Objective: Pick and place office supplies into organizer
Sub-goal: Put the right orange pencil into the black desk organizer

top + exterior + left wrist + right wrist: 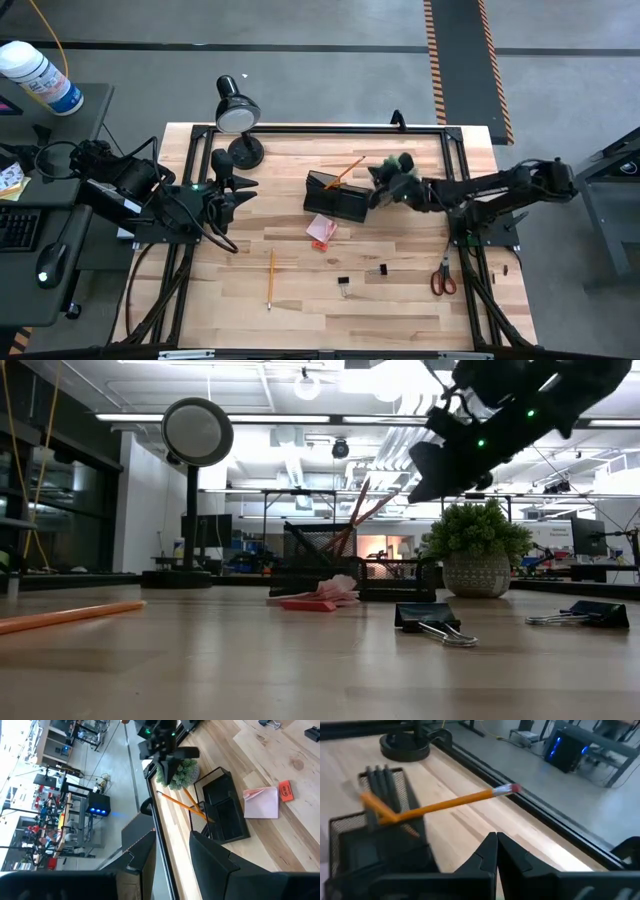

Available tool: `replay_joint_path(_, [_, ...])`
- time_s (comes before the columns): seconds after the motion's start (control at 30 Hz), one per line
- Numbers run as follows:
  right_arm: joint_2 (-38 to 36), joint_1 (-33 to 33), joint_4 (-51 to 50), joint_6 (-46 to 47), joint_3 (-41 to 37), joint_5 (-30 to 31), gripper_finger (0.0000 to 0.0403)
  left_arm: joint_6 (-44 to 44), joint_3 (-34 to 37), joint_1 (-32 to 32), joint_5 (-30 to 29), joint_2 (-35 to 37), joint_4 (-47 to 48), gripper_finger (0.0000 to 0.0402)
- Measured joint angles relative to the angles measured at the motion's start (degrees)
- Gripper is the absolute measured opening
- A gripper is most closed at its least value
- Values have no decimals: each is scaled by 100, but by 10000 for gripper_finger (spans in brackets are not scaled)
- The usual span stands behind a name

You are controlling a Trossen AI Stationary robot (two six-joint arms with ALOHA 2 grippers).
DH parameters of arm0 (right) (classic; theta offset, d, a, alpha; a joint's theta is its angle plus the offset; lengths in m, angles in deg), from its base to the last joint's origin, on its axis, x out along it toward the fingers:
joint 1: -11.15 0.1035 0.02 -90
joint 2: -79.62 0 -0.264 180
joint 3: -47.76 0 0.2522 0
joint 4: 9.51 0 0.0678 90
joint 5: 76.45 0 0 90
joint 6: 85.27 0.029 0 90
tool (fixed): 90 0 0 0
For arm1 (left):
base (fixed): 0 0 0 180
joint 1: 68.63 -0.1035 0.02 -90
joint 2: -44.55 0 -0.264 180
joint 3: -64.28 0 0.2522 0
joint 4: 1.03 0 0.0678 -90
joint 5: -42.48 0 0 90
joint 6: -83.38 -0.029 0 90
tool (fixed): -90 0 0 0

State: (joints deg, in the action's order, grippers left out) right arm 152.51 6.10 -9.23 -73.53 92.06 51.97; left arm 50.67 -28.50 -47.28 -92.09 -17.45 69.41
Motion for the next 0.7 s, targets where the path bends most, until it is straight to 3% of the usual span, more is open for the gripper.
replay_joint_path(0.07, [0,-264,169,74,-27,-371,0,0,0,0,0,0,1,106])
replay_joint_path(0.33, [1,-1047,391,690,-47,-898,0,-1,0,0,0,0,3,106])
replay_joint_path(0.53, [2,-1457,680,1097,-47,-2160,0,0,0,-1,0,0,1,106])
replay_joint_path(0.7, [2,-1477,1101,1141,-47,-2693,0,0,0,1,0,0,1,106])
